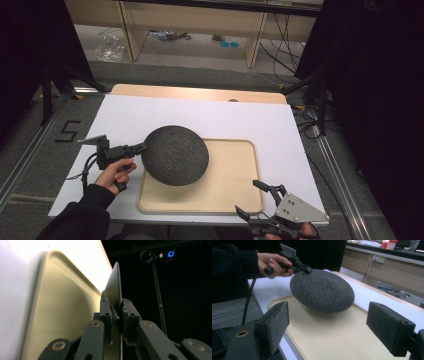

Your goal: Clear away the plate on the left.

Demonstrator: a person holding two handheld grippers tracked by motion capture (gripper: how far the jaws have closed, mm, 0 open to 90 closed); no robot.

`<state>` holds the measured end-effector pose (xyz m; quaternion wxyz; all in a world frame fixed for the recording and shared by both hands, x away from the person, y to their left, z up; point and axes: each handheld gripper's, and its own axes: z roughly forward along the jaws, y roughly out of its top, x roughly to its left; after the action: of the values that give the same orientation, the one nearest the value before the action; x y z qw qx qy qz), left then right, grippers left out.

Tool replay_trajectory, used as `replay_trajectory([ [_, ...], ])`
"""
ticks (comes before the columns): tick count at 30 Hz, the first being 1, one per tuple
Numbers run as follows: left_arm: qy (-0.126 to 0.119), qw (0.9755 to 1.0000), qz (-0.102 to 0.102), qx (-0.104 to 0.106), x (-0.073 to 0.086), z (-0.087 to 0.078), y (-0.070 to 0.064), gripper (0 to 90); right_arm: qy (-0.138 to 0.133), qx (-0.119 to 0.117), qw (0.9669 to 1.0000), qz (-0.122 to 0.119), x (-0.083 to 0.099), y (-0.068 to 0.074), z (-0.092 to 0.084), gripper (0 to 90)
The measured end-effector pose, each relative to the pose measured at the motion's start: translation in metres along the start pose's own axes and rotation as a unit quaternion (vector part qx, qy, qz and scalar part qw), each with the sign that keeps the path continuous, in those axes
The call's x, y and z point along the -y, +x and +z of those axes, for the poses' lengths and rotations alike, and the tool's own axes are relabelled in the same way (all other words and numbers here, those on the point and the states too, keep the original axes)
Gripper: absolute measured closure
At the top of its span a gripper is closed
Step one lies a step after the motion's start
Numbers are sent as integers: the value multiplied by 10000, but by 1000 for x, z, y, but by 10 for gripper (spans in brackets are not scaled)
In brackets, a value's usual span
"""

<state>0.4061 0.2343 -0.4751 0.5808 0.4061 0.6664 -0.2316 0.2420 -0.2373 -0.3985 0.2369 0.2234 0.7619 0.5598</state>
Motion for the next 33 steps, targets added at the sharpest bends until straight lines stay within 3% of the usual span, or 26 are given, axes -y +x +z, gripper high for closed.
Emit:
replay_trajectory([
  [3,144,9998,160,-16,5,7,0,804,0,30,10000,18,1,1,1,193],
  [11,301,9994,106,-152,17,21,-2,792,-24,12,10000,28,0,1,1,193],
  [12,358,9990,232,-157,17,22,0,790,10,4,10000,16,0,1,1,193],
  [15,240,9995,130,-187,19,25,4,784,2,-19,10000,19,0,1,1,193],
  [19,311,9993,31,-219,20,28,5,779,19,-33,10000,5,1,1,2,193],
  [24,413,9984,100,-373,21,31,8,790,-25,-102,9999,1,1,2,4,193],
  [28,366,9981,283,-400,23,34,10,781,-11,-95,10000,9,1,2,4,193],
  [31,336,9982,176,-466,24,37,10,777,-54,-81,10000,0,0,2,4,194],
  [33,415,9974,249,-543,26,39,10,776,-21,-101,9999,-15,1,2,4,193],
])
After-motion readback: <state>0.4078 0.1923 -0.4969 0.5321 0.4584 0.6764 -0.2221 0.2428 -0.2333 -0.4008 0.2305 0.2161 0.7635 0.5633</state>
